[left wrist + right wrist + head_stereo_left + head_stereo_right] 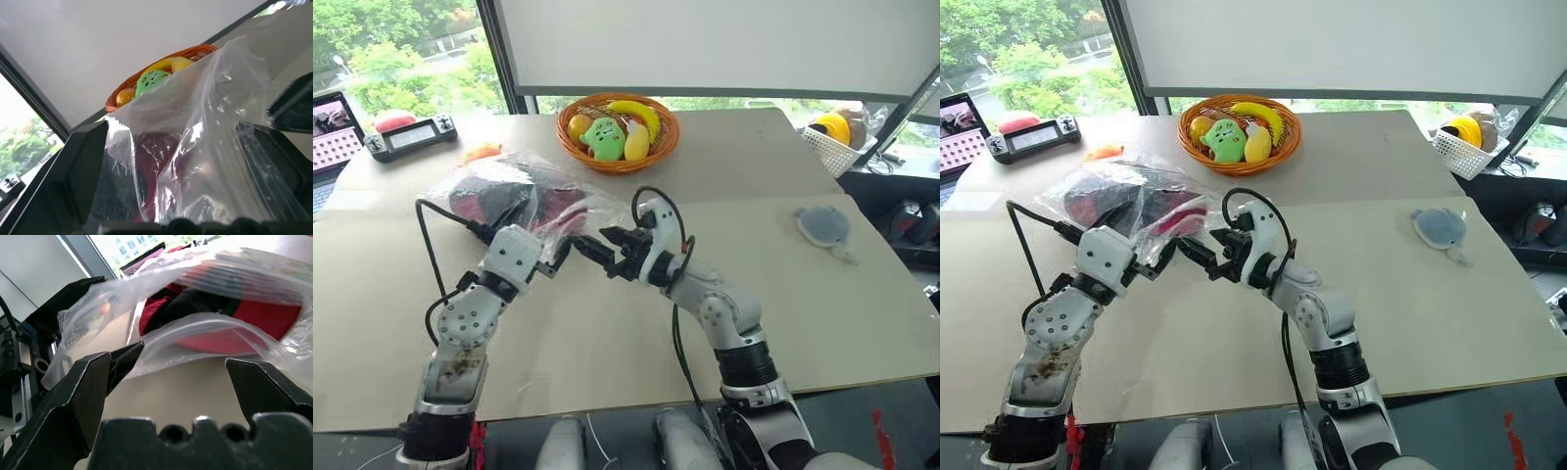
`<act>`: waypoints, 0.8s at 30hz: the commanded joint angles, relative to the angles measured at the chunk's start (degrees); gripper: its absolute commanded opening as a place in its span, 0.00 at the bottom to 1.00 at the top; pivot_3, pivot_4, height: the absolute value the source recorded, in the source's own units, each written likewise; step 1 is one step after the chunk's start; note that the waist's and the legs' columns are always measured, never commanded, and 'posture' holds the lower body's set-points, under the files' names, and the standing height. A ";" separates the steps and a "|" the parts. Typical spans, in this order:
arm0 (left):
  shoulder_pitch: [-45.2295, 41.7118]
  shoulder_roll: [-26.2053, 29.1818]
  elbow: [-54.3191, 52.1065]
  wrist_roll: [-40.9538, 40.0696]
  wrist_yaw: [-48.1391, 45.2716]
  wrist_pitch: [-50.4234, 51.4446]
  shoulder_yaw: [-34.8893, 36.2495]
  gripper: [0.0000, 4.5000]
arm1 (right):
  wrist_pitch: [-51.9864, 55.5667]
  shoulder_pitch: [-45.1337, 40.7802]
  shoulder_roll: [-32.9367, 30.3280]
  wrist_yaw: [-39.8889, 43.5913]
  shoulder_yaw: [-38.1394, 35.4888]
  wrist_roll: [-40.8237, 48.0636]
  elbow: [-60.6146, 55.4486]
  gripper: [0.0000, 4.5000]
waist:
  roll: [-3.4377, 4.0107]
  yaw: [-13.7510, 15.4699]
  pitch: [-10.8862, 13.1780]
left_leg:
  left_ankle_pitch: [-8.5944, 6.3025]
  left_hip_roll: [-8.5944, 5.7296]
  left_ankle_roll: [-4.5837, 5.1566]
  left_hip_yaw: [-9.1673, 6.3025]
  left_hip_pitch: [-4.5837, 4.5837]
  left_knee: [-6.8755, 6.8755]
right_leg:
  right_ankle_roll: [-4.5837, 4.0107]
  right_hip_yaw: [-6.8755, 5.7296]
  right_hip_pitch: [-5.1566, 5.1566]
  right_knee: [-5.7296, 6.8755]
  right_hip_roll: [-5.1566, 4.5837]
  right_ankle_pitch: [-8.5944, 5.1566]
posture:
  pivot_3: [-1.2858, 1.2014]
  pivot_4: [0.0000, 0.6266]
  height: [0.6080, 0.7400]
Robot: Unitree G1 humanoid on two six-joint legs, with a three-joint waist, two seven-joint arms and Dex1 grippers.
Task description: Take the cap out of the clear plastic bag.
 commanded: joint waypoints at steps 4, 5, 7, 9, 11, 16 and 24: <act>-0.60 -1.62 -2.45 -0.78 3.48 5.61 3.39 0.99 | -0.75 0.13 0.25 0.02 0.05 -0.23 -1.54 1.00 | 0.00 0.07 0.00 | 0.00 0.00 0.00 0.00 0.00 0.00 | 0.00 0.00 -0.01 0.01 0.00 0.00 | 0.52 0.24 0.96; -0.64 -1.76 -2.58 -0.86 3.53 5.97 3.49 0.99 | -0.75 0.13 0.28 0.06 0.04 -0.26 -1.49 1.00 | 0.00 0.08 0.00 | 0.00 0.00 0.00 0.01 0.00 0.01 | 0.00 0.00 -0.01 0.00 0.00 0.00 | 0.52 0.24 0.96; -0.85 -2.20 -2.76 -0.73 4.05 6.55 3.62 0.87 | -0.81 0.14 0.32 0.14 0.04 -0.44 -1.34 1.00 | 0.00 0.11 0.00 | 0.00 0.00 0.00 -0.01 -0.01 0.00 | 0.00 -0.01 -0.02 0.00 0.00 0.00 | 0.52 0.24 0.96; -1.14 -2.72 -3.07 -1.13 4.26 7.18 3.64 0.74 | -0.86 0.17 0.31 0.22 0.06 -0.55 -1.21 1.00 | 0.00 0.11 0.00 | 0.00 0.00 0.00 -0.01 -0.01 0.00 | 0.00 -0.01 -0.01 0.00 0.00 0.00 | 0.52 0.24 0.96; -1.19 -2.92 -3.73 -1.19 4.19 7.55 3.36 0.58 | -0.88 0.29 0.25 0.20 0.17 -0.73 -1.17 1.00 | 0.00 0.11 0.00 | 0.00 0.00 0.00 0.00 -0.02 0.00 | 0.00 -0.01 -0.01 0.00 0.00 0.00 | 0.52 0.24 0.96; -1.72 -3.21 -4.03 -1.10 4.33 8.47 2.59 0.18 | -0.98 0.53 0.29 0.29 0.41 -1.19 -0.85 1.00 | 0.00 0.12 0.00 | 0.00 0.00 0.00 0.00 -0.02 0.00 | 0.00 -0.01 -0.01 0.00 0.00 0.00 | 0.52 0.24 0.96; -2.09 -3.52 -4.45 -2.03 3.26 9.78 1.03 0.01 | -1.08 0.62 0.43 0.52 0.53 -1.80 -0.69 1.00 | 0.00 0.12 0.00 | 0.00 0.00 0.00 0.00 -0.02 0.00 | -0.01 0.00 -0.01 0.00 -0.01 0.01 | 0.52 0.24 0.96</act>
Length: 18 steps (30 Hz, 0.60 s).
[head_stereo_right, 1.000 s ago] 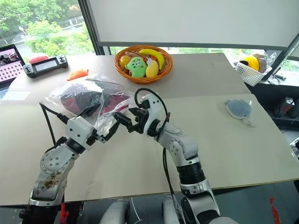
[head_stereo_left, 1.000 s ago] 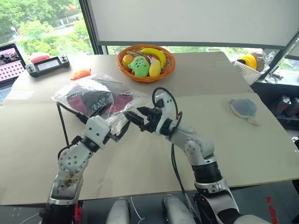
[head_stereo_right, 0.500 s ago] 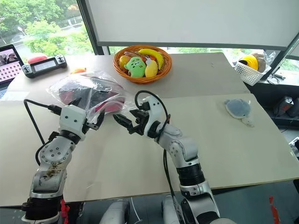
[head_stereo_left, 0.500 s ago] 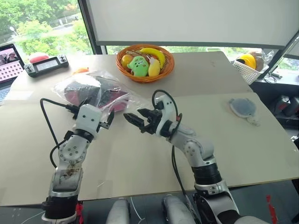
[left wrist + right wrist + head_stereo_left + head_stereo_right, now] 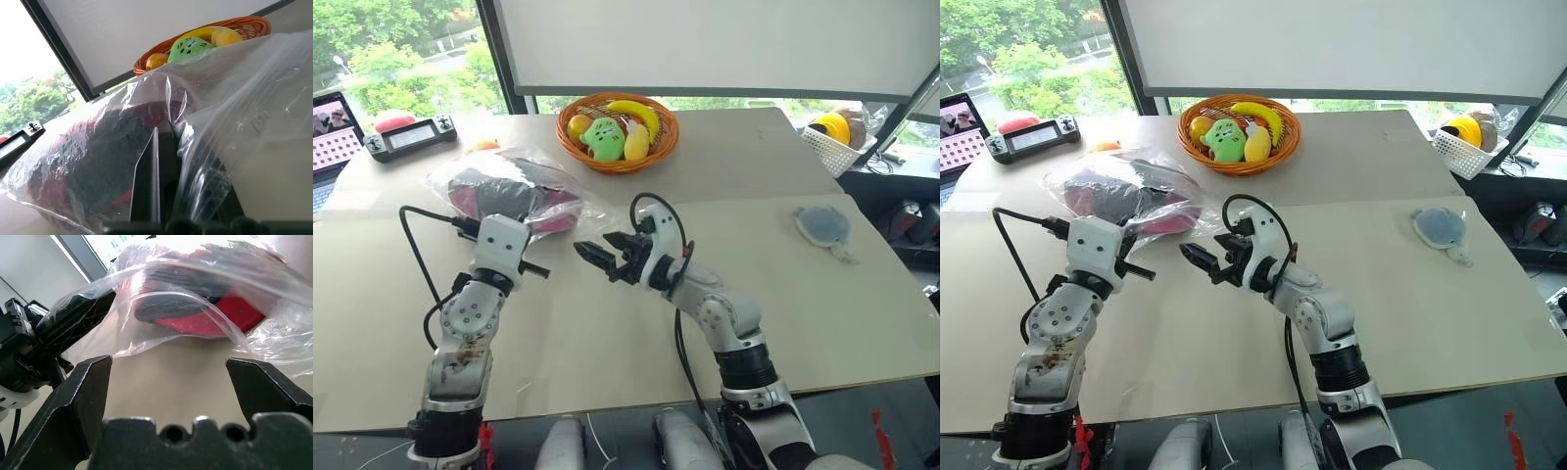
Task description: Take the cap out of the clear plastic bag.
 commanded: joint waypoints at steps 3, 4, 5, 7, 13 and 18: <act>-1.55 -1.05 -3.63 -5.78 -2.72 2.22 0.63 0.01 | -1.03 -0.11 0.34 0.54 0.20 0.02 -1.36 1.00 | 0.00 0.00 0.00 | 0.00 0.00 0.00 -0.01 0.00 0.00 | 0.00 -0.01 0.00 0.00 0.00 0.00 | 0.52 0.24 0.96; -2.16 -1.33 -3.93 -8.57 -4.17 2.26 1.33 0.01 | -1.05 -0.13 0.32 0.61 0.20 -0.01 -1.30 1.00 | 0.00 0.00 0.00 | 0.00 0.00 0.00 -0.01 0.00 0.00 | 0.00 -0.01 0.00 0.01 0.00 0.00 | 0.52 0.24 0.96; -2.73 -1.49 -4.09 -10.75 -5.27 2.52 2.02 0.01 | -1.08 -0.18 0.32 0.68 0.19 -0.05 -1.21 1.00 | 0.00 0.01 0.00 | 0.00 0.00 0.00 0.00 0.00 0.00 | 0.00 -0.01 0.00 0.00 0.00 0.00 | 0.52 0.24 0.96; -3.59 -1.33 -4.09 -13.47 -6.35 3.27 3.08 0.01 | -1.16 -0.31 0.34 0.78 0.18 -0.12 -1.05 1.00 | 0.00 0.01 0.00 | 0.00 0.00 0.00 -0.01 -0.03 0.00 | 0.00 -0.01 0.00 -0.01 0.00 0.00 | 0.52 0.24 0.96; -4.21 -0.13 -3.84 -17.43 -7.17 6.24 5.09 0.01 | -4.80 -4.15 2.30 1.03 -1.36 -0.64 2.73 1.00 | 0.00 -0.19 0.00 | 0.00 0.00 0.00 0.00 -0.02 0.01 | 0.00 0.00 -0.01 0.00 0.01 0.00 | 0.52 0.24 0.96; -2.03 1.75 -5.29 -17.80 -9.14 6.73 3.39 0.01 | -14.06 -10.97 2.65 1.20 -4.26 -3.48 14.58 1.00 | 0.00 -0.08 0.00 | 0.00 0.00 0.00 0.01 -0.02 0.01 | 0.00 0.01 -0.03 0.00 0.01 0.00 | 0.52 0.24 0.96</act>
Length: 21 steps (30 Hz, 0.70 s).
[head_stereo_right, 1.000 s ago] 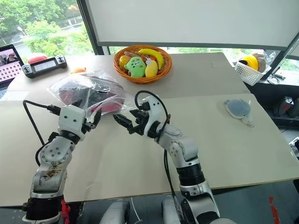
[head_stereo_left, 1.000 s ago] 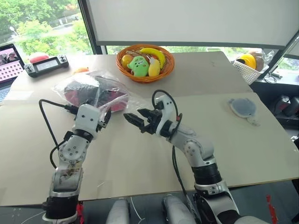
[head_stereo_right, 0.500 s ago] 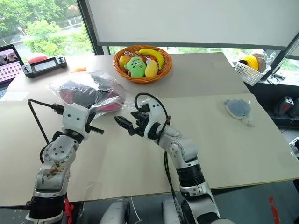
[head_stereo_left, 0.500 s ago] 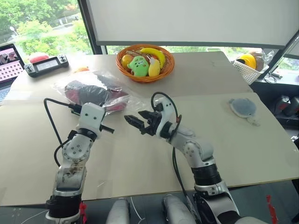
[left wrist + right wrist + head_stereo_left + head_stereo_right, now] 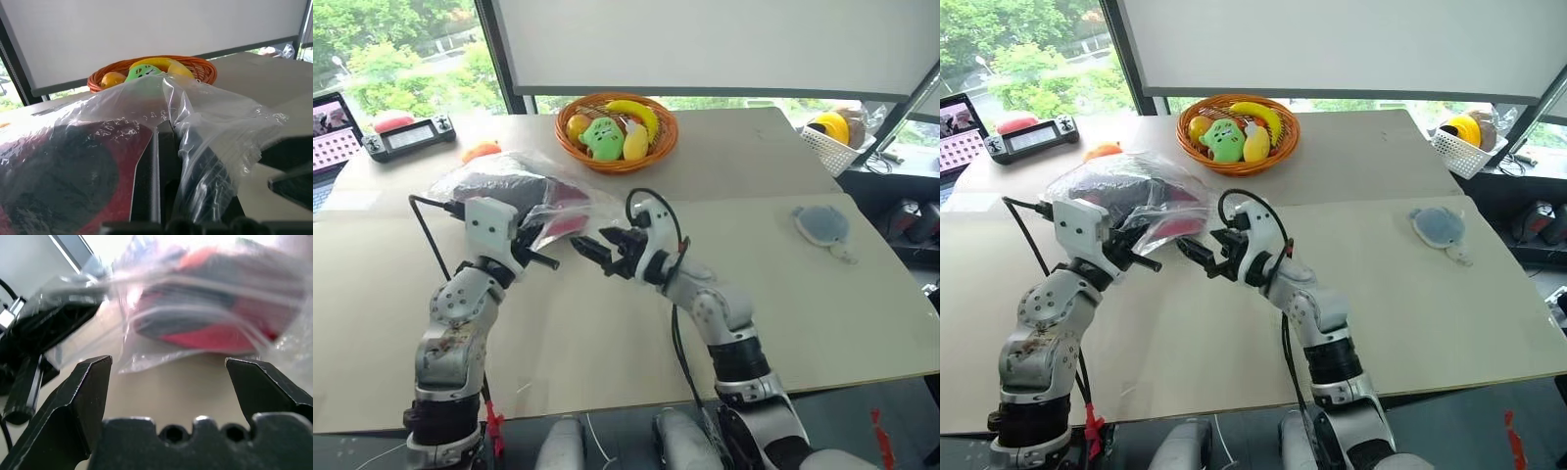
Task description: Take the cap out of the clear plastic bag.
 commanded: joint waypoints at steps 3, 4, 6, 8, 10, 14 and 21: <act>1.30 1.85 -3.00 -0.69 -1.64 -0.31 -1.05 0.01 | -11.64 -6.81 -0.02 0.84 -4.59 -2.23 10.76 1.00 | 0.00 0.30 0.00 | 0.00 0.00 0.00 -0.02 -0.01 0.00 | -0.01 -0.02 0.01 -0.01 -0.01 0.00 | 0.52 0.24 0.96; 1.34 1.88 -2.99 -0.75 -1.60 -0.39 -1.01 0.01 | -12.49 -7.45 0.05 0.95 -5.02 -2.21 11.76 1.00 | 0.00 0.31 0.00 | 0.00 0.00 0.00 -0.02 -0.02 0.00 | -0.01 -0.02 0.01 -0.02 0.00 0.01 | 0.52 0.24 0.96; 1.32 1.96 -3.39 -1.11 -1.66 -0.29 -1.01 0.01 | -16.01 -10.39 0.44 0.53 -5.78 -3.50 16.78 1.00 | 0.00 0.21 0.00 | 0.00 0.00 0.00 -0.01 -0.04 0.00 | -0.01 -0.02 0.00 -0.03 -0.01 0.01 | 0.52 0.24 0.96; 1.04 1.87 -3.69 -1.42 -1.74 -0.25 -1.21 0.01 | -19.10 -12.76 1.04 0.17 -5.23 -5.50 21.70 1.00 | 0.00 0.09 0.00 | 0.00 0.00 0.00 0.00 -0.10 0.00 | -0.03 0.00 -0.10 0.00 -0.01 0.02 | 0.52 0.24 0.96; 0.75 1.80 -3.93 -1.52 -1.82 -0.18 -1.81 0.01 | -22.23 -14.74 2.65 -0.08 -4.45 -7.31 27.29 1.00 | 0.00 -0.10 0.00 | 0.00 0.00 0.00 0.00 -0.18 0.00 | -0.07 0.01 -0.24 0.05 0.00 0.04 | 0.52 0.24 0.96; 0.84 1.67 -4.31 -1.80 -1.71 -0.11 -2.99 0.01 | -29.14 -18.39 6.44 -2.29 -2.41 -12.23 40.17 1.00 | 0.00 -0.04 0.00 | 0.00 0.01 0.00 0.00 -0.19 -0.06 | -0.08 0.01 -0.26 0.03 0.01 0.05 | 0.52 0.24 0.96; 0.19 1.56 -3.91 -1.78 -1.18 -0.42 -3.71 0.01 | -34.21 -17.41 9.32 0.85 5.48 -19.46 47.87 1.00 | 0.00 -0.08 0.00 | 0.00 0.00 0.00 -0.02 -0.31 -0.04 | -0.10 0.01 -0.35 0.03 0.00 0.06 | 0.52 0.24 0.96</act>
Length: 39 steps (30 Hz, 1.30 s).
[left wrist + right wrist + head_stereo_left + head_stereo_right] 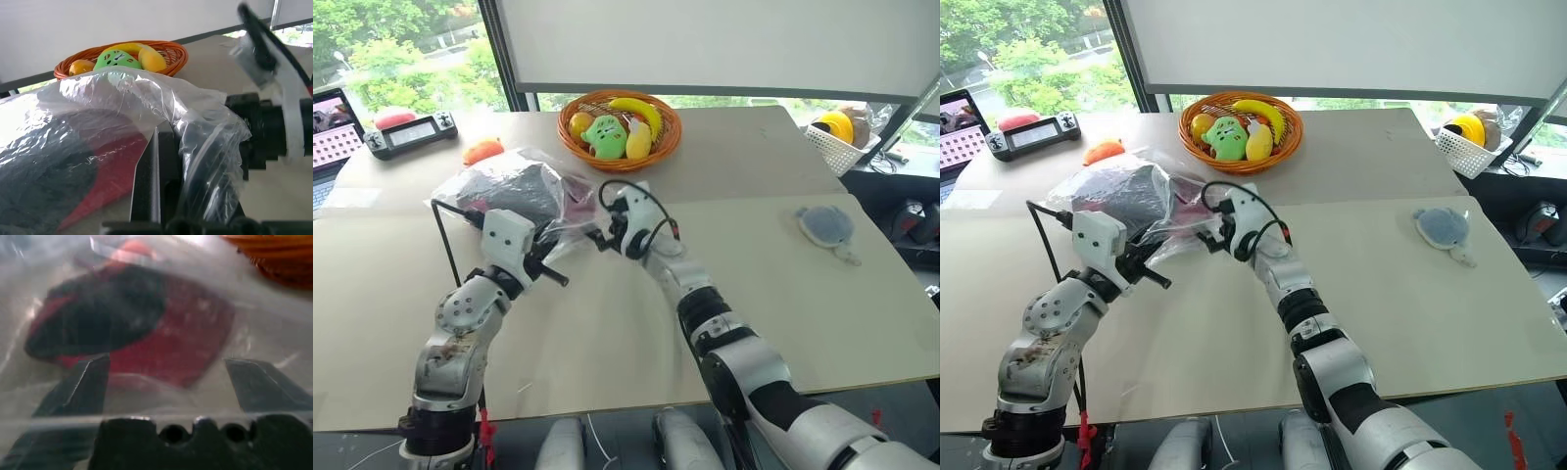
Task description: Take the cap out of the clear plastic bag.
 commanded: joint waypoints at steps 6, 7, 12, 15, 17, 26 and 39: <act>-0.88 -0.38 -2.19 -0.43 1.06 -0.73 0.28 0.01 | -0.72 5.02 3.90 6.30 7.55 -5.18 -6.98 1.00 | 0.00 -0.02 0.00 | 0.00 0.00 0.00 -0.02 0.02 0.01 | 0.00 -0.01 0.01 0.02 0.01 0.00 | 0.52 0.24 0.96; -0.91 -0.34 -2.11 -0.31 1.14 -0.86 0.31 0.01 | 0.18 6.30 3.24 7.04 8.18 -5.28 -9.11 1.00 | 0.00 0.01 0.00 | 0.00 0.00 0.00 -0.02 0.01 0.01 | 0.00 -0.01 0.03 0.01 0.00 0.00 | 0.52 0.24 0.96; -1.17 -0.16 -1.51 -0.17 1.52 -1.24 0.52 0.01 | 3.68 8.76 2.52 5.80 7.39 -4.70 -15.20 1.00 | 0.00 0.03 0.00 | 0.00 0.00 0.00 -0.04 0.00 0.03 | 0.00 -0.02 0.02 0.04 0.00 0.00 | 0.52 0.24 0.96; -0.97 -0.28 -1.53 -0.20 1.37 -1.24 0.01 0.01 | 0.84 5.46 2.59 1.56 6.68 -6.92 -11.76 1.00 | 0.00 0.02 0.00 | 0.01 0.00 -0.01 -0.04 0.07 0.06 | -0.02 -0.02 0.08 0.06 0.01 0.03 | 0.52 0.24 0.96; -0.98 -0.33 -1.52 -0.26 1.28 -1.26 -0.12 0.01 | -3.07 2.92 2.34 -1.62 7.23 -9.50 -9.03 1.00 | 0.00 0.01 0.00 | 0.01 0.00 -0.02 -0.04 0.06 0.06 | -0.02 -0.02 0.07 0.06 0.01 0.03 | 0.52 0.24 0.96; -1.26 -0.30 -1.08 -0.33 1.01 -1.41 -0.32 0.01 | -22.60 -4.98 4.10 -12.78 12.85 -21.85 7.50 1.00 | 0.00 -0.05 0.00 | 0.01 0.00 -0.03 -0.02 0.04 0.03 | -0.03 -0.01 0.03 0.03 0.00 0.03 | 0.52 0.24 0.96; -1.73 -1.04 -1.85 -0.54 1.42 -0.74 -1.19 0.01 | -20.98 -8.08 8.33 -19.73 17.17 -30.18 18.79 1.00 | 0.00 0.00 0.00 | 0.02 0.00 -0.03 -0.04 0.12 0.05 | -0.04 0.00 0.11 0.09 0.00 0.04 | 0.52 0.24 0.96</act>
